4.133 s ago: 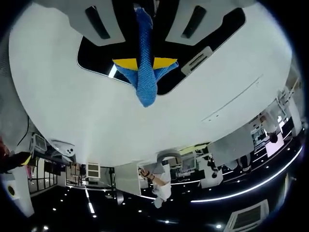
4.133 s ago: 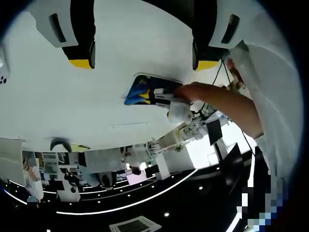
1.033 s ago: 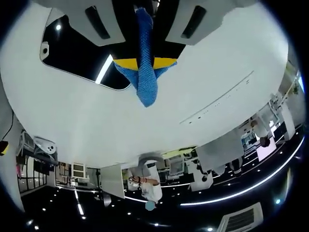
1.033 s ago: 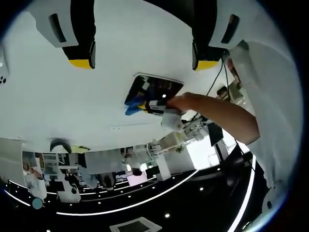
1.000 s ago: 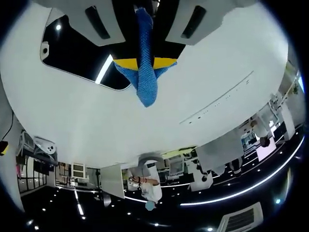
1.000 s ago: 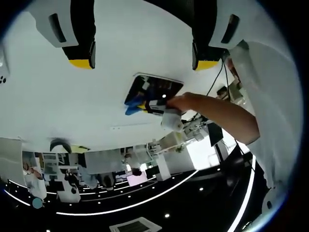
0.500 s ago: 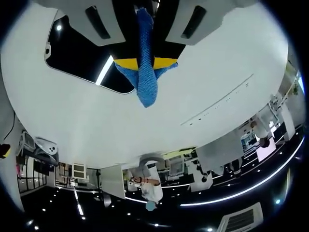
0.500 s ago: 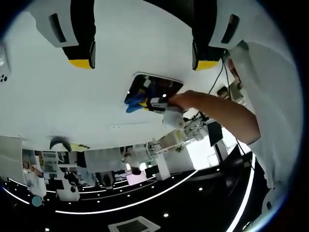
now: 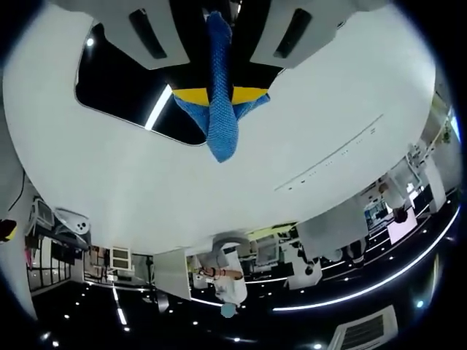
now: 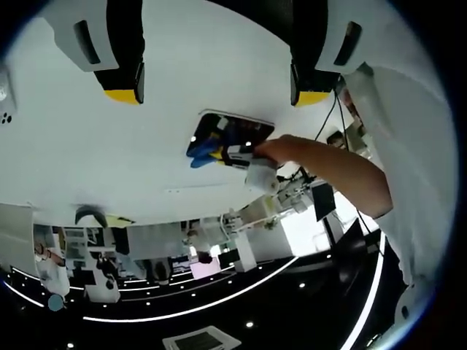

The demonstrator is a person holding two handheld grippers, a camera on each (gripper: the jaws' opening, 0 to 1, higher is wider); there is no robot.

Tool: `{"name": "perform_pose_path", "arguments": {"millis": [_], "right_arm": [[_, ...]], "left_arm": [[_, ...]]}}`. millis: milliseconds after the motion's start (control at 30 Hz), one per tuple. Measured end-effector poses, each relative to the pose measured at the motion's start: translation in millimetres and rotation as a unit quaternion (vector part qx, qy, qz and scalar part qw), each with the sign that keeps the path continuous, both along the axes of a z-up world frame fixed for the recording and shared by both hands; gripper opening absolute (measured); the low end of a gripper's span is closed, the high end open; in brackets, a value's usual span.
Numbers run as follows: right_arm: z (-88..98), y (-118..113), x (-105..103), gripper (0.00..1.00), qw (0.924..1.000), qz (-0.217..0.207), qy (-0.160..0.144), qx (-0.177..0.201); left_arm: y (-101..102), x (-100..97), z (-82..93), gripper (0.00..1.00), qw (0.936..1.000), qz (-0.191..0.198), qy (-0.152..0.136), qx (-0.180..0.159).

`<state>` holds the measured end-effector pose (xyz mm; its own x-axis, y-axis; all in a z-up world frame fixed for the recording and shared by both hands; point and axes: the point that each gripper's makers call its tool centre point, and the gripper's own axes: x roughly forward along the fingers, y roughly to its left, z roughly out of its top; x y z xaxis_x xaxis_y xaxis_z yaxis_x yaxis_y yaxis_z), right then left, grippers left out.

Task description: Wipe the mirror surface with the cleaning cloth until all visible marks leave the cleaned area.

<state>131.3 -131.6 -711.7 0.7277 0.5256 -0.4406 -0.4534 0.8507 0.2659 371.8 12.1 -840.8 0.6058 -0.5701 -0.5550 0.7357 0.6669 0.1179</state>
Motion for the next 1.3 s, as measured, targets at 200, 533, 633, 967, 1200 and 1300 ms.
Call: {"name": "perform_pose_path", "arguments": {"millis": [200,533,633,967,1200,1300], "right_arm": [[0.8,-1,1,0.81,1.0000,-0.001,-0.003,0.001],[1.5,0,0,0.81,1.0000,-0.001,-0.007,0.004],[1.6,-1,0,0.81,1.0000,-0.002,-0.008,0.004],[3.2,0,1,0.81,0.9999,-0.002,-0.012,0.007],[4.4,0,2,0.81,0.9999,0.000,-0.014,0.008],[4.4,0,2,0.81,0.9999,0.001,-0.015,0.008]], "left_arm": [[1,-3.6,-0.6,0.06,1.0000,0.000,0.001,0.000],[2,-7.7,-1.1,0.06,1.0000,0.002,0.000,0.002],[3,-10.0,-0.5,0.06,1.0000,0.003,0.000,0.001],[5,-18.3,0.3,0.06,1.0000,0.005,0.000,0.001],[6,-23.6,0.1,0.06,1.0000,0.008,-0.001,-0.001],[7,-25.4,0.1,0.06,1.0000,0.009,-0.001,-0.001]]}}
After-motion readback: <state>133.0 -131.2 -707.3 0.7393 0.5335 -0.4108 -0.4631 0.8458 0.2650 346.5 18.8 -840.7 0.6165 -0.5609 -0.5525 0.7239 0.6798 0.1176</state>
